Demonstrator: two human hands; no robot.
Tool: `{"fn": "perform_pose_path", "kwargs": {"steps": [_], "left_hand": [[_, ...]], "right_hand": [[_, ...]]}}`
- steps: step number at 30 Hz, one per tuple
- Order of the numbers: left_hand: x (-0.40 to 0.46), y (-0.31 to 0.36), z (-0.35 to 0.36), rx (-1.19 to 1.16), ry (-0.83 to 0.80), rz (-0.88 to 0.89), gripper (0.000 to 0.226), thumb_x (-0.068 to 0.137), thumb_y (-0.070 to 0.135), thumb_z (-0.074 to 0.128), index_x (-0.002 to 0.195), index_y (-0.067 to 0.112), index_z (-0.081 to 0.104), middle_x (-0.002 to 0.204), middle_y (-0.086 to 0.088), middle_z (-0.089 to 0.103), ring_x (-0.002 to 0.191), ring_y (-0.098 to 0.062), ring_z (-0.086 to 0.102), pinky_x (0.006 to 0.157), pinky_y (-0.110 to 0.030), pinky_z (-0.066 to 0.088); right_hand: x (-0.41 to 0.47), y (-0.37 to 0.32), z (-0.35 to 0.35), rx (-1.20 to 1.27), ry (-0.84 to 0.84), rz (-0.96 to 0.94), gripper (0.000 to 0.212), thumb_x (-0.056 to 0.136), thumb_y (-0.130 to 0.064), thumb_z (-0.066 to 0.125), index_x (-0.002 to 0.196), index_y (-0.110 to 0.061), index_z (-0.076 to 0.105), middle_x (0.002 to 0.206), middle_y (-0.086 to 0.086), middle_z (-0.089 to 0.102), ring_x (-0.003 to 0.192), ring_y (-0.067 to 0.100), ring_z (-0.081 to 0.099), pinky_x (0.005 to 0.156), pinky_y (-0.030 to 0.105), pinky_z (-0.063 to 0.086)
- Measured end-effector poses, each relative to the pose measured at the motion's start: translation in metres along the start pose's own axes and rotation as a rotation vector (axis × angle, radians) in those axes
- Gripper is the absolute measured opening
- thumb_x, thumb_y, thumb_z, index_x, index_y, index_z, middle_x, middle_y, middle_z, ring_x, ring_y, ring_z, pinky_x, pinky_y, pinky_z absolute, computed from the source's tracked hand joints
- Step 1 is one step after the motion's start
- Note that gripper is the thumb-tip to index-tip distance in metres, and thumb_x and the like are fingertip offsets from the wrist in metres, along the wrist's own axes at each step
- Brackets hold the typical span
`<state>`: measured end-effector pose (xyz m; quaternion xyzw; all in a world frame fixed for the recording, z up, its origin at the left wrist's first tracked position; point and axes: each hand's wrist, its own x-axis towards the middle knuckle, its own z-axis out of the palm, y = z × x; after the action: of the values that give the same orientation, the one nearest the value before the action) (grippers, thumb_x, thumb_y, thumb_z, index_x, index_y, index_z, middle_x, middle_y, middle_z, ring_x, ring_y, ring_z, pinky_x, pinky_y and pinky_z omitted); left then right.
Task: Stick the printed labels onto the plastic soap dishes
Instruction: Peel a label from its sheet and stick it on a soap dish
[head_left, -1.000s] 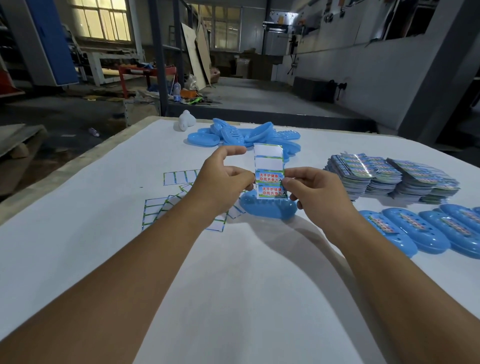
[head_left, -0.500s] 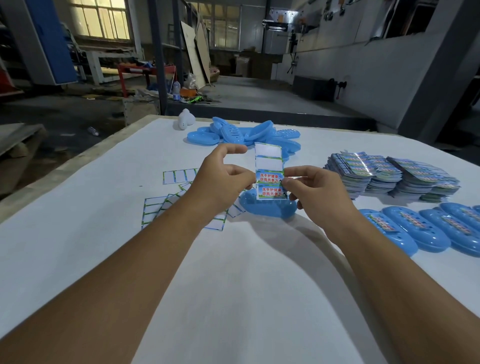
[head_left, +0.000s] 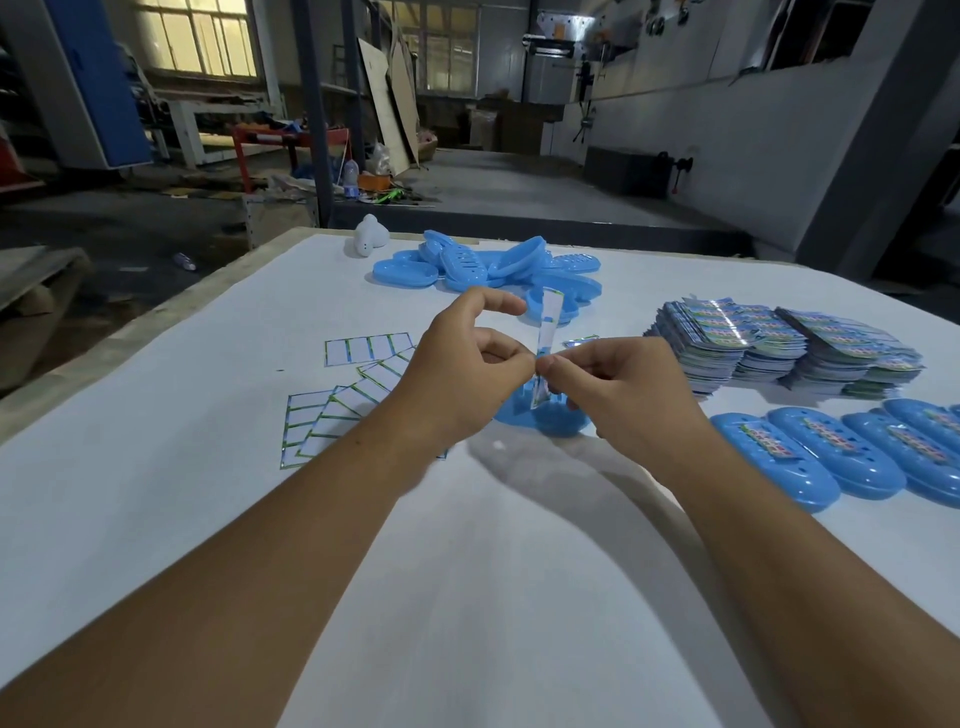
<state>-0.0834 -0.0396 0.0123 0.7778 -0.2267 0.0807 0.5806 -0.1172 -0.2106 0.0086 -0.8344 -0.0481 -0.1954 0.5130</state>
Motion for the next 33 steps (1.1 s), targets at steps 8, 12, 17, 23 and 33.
{"fn": "perform_pose_path", "kwargs": {"steps": [8, 12, 17, 23, 33], "left_hand": [[-0.002, 0.002, 0.007, 0.021, 0.013, 0.033, 0.031, 0.087, 0.012, 0.069, 0.102, 0.036, 0.055, 0.077, 0.011, 0.074, 0.069, -0.001, 0.068, 0.061, -0.013, 0.048], [-0.002, 0.0, 0.011, 0.039, 0.029, 0.044, 0.029, 0.087, 0.012, 0.069, 0.102, 0.034, 0.056, 0.077, 0.012, 0.074, 0.068, 0.0, 0.068, 0.062, -0.012, 0.048], [-0.001, -0.004, 0.014, 0.076, 0.056, 0.066, 0.028, 0.088, 0.014, 0.07, 0.102, 0.034, 0.058, 0.079, 0.016, 0.074, 0.076, 0.0, 0.07, 0.074, -0.019, 0.055], [-0.003, -0.004, 0.012, 0.125, 0.082, 0.108, 0.031, 0.085, 0.011, 0.07, 0.105, 0.032, 0.059, 0.078, 0.016, 0.072, 0.074, 0.002, 0.068, 0.069, -0.01, 0.052], [-0.006, 0.001, 0.016, 0.192, 0.066, 0.178, 0.045, 0.076, 0.003, 0.077, 0.11, 0.028, 0.059, 0.079, 0.011, 0.069, 0.072, 0.001, 0.065, 0.067, -0.013, 0.054]], "right_hand": [[-0.003, -0.002, 0.006, -0.201, 0.059, -0.021, 0.024, 0.08, -0.03, 0.061, 0.066, -0.016, 0.074, 0.062, 0.008, 0.068, 0.054, 0.02, 0.059, 0.055, 0.037, 0.053], [-0.004, -0.005, 0.007, -0.288, 0.09, -0.058, 0.026, 0.077, -0.031, 0.057, 0.06, -0.018, 0.071, 0.055, 0.002, 0.065, 0.051, 0.02, 0.058, 0.051, 0.033, 0.05], [-0.003, -0.005, 0.007, -0.265, 0.054, -0.048, 0.028, 0.078, -0.031, 0.057, 0.067, -0.011, 0.073, 0.06, 0.007, 0.069, 0.061, 0.029, 0.064, 0.056, 0.043, 0.057], [-0.001, -0.004, 0.006, -0.122, 0.039, 0.062, 0.022, 0.084, -0.019, 0.066, 0.065, -0.019, 0.076, 0.06, -0.003, 0.072, 0.059, 0.02, 0.073, 0.06, 0.046, 0.063], [-0.001, -0.007, 0.006, -0.127, 0.055, 0.07, 0.021, 0.082, -0.021, 0.063, 0.066, -0.023, 0.077, 0.062, -0.003, 0.073, 0.065, 0.024, 0.074, 0.062, 0.05, 0.063]]}}
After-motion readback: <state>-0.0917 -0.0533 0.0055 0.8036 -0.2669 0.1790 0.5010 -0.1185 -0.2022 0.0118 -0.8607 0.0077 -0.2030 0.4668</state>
